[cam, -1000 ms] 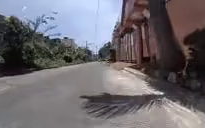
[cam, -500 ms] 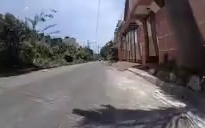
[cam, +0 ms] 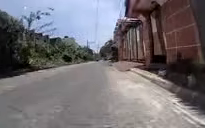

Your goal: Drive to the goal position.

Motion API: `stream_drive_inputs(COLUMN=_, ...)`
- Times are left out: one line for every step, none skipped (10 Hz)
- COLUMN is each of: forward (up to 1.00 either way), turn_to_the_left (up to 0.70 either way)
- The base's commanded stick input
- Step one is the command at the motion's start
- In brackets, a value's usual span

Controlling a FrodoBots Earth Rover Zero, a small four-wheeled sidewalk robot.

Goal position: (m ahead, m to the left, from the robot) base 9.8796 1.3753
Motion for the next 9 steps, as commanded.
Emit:
stream_drive_inputs(forward=1.00, turn_to_the_left=0.00)
stream_drive_inputs(forward=1.00, turn_to_the_left=0.00)
stream_drive_inputs(forward=1.00, turn_to_the_left=0.00)
stream_drive_inputs(forward=1.00, turn_to_the_left=0.00)
stream_drive_inputs(forward=1.00, turn_to_the_left=0.00)
stream_drive_inputs(forward=1.00, turn_to_the_left=0.00)
stream_drive_inputs(forward=1.00, turn_to_the_left=0.00)
stream_drive_inputs(forward=1.00, turn_to_the_left=-0.02)
stream_drive_inputs(forward=1.00, turn_to_the_left=-0.21)
